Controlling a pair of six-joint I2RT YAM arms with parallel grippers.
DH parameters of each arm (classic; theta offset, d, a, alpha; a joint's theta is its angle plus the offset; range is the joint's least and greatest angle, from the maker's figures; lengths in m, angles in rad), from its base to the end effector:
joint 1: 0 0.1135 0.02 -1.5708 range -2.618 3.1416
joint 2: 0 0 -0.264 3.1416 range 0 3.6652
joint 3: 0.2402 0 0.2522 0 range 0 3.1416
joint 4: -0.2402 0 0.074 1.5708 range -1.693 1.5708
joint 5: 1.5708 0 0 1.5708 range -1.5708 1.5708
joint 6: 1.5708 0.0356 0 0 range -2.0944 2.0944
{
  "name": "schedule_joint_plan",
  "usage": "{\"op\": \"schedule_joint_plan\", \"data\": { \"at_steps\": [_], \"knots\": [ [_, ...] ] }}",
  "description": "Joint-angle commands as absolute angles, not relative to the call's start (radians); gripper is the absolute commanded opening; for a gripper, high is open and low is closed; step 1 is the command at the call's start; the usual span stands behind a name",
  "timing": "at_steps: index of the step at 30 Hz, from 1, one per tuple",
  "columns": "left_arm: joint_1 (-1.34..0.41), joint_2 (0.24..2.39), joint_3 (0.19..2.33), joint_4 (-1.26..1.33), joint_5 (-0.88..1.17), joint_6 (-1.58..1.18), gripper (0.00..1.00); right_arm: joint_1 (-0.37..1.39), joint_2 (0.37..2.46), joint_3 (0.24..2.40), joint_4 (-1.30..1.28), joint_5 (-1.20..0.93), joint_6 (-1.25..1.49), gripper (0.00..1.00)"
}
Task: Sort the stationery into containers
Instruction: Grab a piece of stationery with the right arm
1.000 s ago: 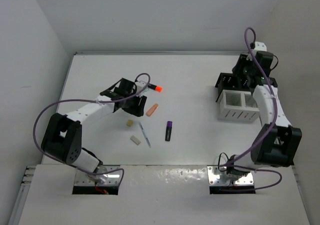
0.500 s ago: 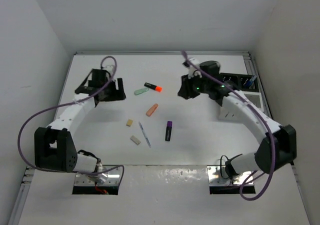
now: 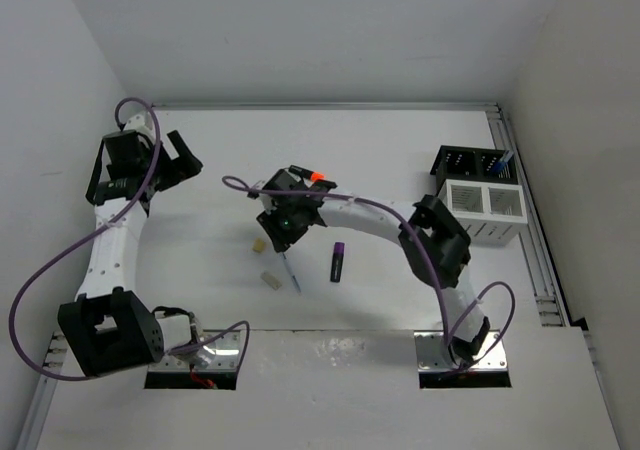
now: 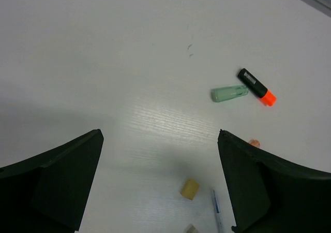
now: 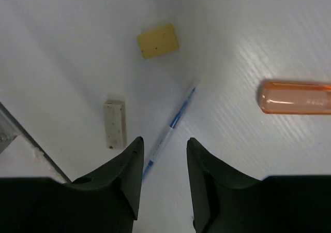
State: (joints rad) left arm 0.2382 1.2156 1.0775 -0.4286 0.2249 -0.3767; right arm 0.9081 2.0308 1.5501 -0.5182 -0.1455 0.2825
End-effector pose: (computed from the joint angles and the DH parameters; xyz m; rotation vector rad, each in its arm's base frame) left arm 0.2650 0.0562 0.3284 -0.5198 2.0743 -0.3215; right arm 0.2674 0.3510 0.1981 -0.8805 2.5357 0.6044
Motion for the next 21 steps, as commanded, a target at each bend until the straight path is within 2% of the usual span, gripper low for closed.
{"op": "schedule_joint_plan", "data": {
  "at_steps": [1,4,13,17,20,21],
  "knots": [
    [0.271,1.183,1.036,-0.433,0.265,-0.368,1.0,0.933,2.081,1.632,-0.572,-0.055,0.278,0.39],
    [0.278,1.181,1.025,-0.422,0.25,-0.37,1.0,0.939,2.124,1.644,-0.569,-0.044,0.293,0.45],
    [0.299,1.186,1.006,-0.413,0.245,-0.362,1.0,0.946,2.235,1.669,-0.572,-0.072,0.314,0.4],
    [0.316,1.189,0.996,-0.414,0.253,-0.354,1.0,0.945,2.266,1.677,-0.578,-0.064,0.31,0.32],
    [0.318,1.189,0.985,-0.41,0.252,-0.35,1.0,0.945,2.275,1.683,-0.597,-0.057,0.301,0.2],
    [0.318,1.19,0.983,-0.413,0.25,-0.351,1.0,0.945,2.279,1.686,-0.607,-0.054,0.302,0.11]
  ]
}}
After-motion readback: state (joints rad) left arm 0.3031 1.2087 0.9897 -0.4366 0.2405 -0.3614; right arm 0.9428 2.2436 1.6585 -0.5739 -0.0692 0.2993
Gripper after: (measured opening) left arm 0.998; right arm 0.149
